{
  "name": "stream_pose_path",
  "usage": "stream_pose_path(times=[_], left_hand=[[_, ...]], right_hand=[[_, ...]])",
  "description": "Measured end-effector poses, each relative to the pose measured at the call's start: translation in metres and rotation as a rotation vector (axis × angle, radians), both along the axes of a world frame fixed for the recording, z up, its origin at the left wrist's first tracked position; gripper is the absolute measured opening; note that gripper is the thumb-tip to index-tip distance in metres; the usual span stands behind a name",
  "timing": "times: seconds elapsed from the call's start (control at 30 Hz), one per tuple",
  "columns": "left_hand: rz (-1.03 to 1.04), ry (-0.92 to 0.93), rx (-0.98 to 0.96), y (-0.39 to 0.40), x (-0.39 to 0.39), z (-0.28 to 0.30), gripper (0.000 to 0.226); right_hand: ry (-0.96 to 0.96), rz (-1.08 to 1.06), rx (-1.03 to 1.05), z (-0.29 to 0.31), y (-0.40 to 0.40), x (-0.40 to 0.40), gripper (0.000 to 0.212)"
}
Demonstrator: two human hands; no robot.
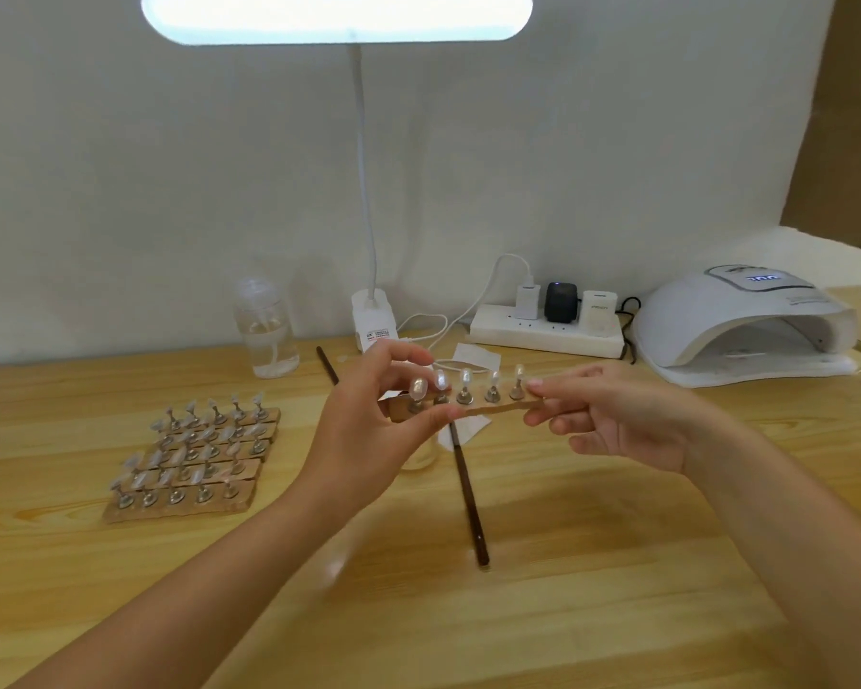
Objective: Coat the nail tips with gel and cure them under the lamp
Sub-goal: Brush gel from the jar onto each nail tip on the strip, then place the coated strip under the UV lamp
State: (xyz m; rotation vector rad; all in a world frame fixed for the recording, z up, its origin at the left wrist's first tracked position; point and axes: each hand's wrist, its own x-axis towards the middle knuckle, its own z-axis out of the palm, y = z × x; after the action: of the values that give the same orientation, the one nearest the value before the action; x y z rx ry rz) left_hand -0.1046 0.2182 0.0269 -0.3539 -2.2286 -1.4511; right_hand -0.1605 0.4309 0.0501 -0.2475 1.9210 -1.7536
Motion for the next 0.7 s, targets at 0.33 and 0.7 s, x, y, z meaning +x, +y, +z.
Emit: stream_pose_path(times=[0.33, 0.7], left_hand=[[-0.018, 0.125, 0.146, 0.102, -0.058, 0.011, 0.046], [-0.090, -0.063, 0.478, 0.192, -0.101, -0.019, 0.045]], right_hand=[[-0.059, -0.399, -0.226, 0.014, 0.070, -0.020, 0.013], [-0.011, -0.703, -0.187, 0.000, 0.140, -0.033, 0.008]])
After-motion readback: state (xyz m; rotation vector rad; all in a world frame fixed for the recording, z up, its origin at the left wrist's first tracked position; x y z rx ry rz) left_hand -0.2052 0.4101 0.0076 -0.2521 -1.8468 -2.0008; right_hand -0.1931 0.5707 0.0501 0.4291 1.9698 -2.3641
